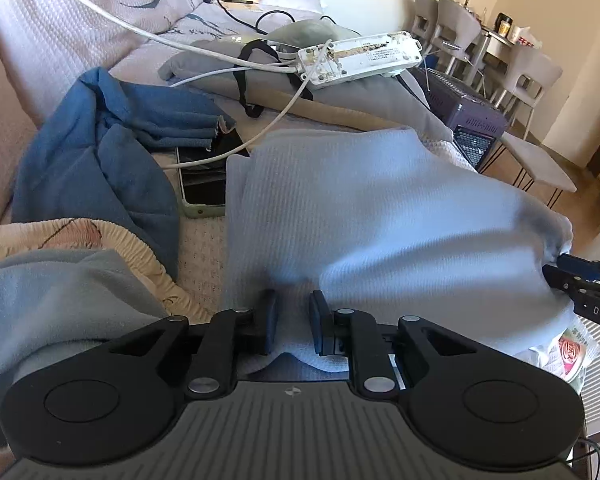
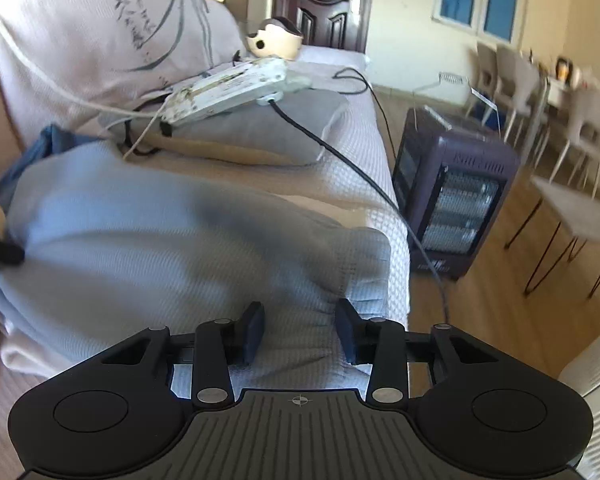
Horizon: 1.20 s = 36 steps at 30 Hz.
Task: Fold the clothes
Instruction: 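Lay the folded sweatpants onto the white shirt and open both grippers, then move both grippers over the crumpled pink garment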
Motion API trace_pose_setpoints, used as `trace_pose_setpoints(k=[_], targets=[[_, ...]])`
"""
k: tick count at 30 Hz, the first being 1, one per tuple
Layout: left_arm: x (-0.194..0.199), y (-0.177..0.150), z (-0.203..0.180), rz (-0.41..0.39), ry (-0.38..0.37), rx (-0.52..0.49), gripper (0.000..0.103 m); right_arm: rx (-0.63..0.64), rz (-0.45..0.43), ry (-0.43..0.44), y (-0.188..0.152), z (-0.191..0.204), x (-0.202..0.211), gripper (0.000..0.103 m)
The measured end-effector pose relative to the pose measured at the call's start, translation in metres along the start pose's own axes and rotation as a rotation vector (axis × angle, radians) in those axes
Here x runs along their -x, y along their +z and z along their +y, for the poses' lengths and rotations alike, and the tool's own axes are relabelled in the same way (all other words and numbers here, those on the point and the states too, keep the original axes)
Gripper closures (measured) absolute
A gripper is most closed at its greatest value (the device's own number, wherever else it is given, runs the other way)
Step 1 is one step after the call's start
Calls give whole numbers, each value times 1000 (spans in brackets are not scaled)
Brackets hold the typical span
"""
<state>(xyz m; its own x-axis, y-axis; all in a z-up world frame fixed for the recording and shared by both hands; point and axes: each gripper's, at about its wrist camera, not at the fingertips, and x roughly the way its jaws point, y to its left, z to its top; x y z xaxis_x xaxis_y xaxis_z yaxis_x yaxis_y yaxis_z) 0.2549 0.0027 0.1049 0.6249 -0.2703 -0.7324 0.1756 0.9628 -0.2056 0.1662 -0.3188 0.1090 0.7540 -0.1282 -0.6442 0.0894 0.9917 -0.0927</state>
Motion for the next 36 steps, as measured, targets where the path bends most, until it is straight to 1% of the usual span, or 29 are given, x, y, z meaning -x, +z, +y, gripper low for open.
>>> trace_pose_setpoints(k=[1, 2, 4, 7, 9, 10, 11, 12, 19, 22, 26, 27, 28, 32, 36], targets=[[7, 0, -3, 0, -10, 15, 72, 6, -2, -8, 1, 2, 4, 63], [14, -1, -7, -3, -11, 16, 62, 9, -3, -13, 2, 4, 9, 62], [30, -5, -18, -9, 5, -1, 58, 5, -6, -7, 5, 8, 21, 51], [53, -17, -31, -7, 25, -34, 51, 5, -35, 6, 5, 15, 41, 49], [68, -28, -36, -3, 17, -50, 46, 7, -49, 15, 5, 20, 54, 48], [76, -33, -39, -3, 15, -60, 43, 0, -57, 18, 4, 22, 61, 45], [83, -39, -40, -4, 19, -70, 42, -9, -65, 18, 3, 24, 68, 42], [90, -44, -42, -6, 23, -79, 41, -20, -69, 19, 1, 25, 74, 36], [131, -88, -43, 5, 32, -104, 34, -74, -54, 63, -13, 36, 109, 36], [144, -109, -43, 2, 35, -109, 33, -89, -55, 56, -22, 43, 121, 36], [155, -135, -42, 11, 19, -105, 32, -132, -49, 57, -34, 53, 134, 34], [157, -142, -41, 13, 19, -106, 32, -141, -53, 58, -37, 55, 137, 33], [160, -149, -40, 14, 20, -108, 32, -149, -58, 55, -40, 58, 141, 30], [168, -177, -35, 3, 43, -127, 30, -193, -76, 58, -48, 69, 149, 30], [170, -201, -21, 11, 52, -91, 30, -215, -77, 55, -57, 82, 150, 28]])
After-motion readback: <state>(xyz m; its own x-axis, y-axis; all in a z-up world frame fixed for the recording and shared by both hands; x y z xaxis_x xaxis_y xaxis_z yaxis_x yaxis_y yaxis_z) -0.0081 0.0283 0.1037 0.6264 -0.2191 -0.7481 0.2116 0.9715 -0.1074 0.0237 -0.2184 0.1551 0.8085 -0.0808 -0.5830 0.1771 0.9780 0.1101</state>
